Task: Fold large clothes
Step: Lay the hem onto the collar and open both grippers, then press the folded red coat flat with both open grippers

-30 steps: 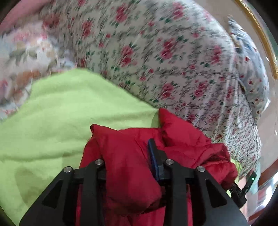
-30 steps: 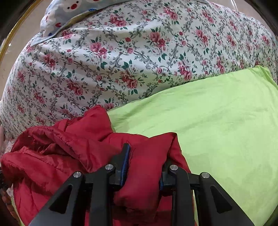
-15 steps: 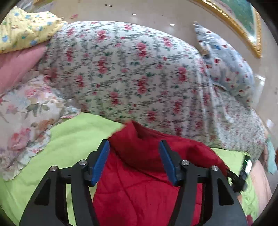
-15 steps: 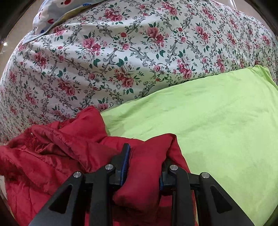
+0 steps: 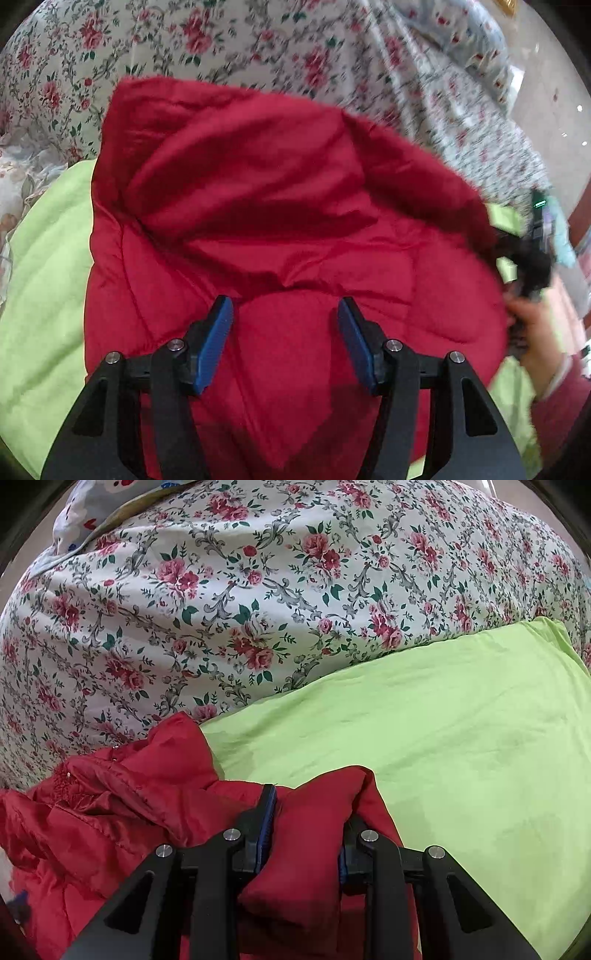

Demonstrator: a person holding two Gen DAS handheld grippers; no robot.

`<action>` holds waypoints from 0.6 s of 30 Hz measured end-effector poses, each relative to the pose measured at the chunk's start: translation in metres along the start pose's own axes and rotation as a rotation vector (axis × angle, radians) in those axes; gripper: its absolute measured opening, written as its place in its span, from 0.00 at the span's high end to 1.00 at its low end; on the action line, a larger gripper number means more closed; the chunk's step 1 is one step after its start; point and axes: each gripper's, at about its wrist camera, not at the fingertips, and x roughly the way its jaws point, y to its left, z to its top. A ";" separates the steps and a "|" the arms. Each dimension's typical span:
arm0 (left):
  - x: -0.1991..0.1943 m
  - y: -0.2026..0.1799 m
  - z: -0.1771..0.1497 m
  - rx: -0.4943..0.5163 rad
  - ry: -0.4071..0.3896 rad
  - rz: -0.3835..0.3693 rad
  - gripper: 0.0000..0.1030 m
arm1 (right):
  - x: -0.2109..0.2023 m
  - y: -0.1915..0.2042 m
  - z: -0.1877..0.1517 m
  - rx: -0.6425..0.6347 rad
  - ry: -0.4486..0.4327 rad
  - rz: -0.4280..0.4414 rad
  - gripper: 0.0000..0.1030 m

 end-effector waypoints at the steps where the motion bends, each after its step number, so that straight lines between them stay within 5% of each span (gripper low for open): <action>1: 0.006 0.000 -0.002 0.002 0.003 0.014 0.43 | -0.004 0.001 0.000 0.003 -0.007 0.007 0.74; 5: 0.015 -0.004 -0.005 0.012 0.000 0.050 0.43 | -0.043 0.002 -0.003 0.035 -0.067 0.052 0.57; 10: 0.018 -0.005 -0.003 0.002 -0.006 0.068 0.42 | -0.108 0.021 -0.020 -0.039 -0.185 0.127 0.23; 14: 0.019 -0.005 -0.007 0.007 -0.008 0.098 0.41 | -0.113 0.063 -0.045 -0.247 -0.055 0.241 0.21; 18: 0.020 -0.006 -0.007 -0.001 -0.006 0.111 0.41 | -0.084 0.087 -0.064 -0.372 0.086 0.205 0.21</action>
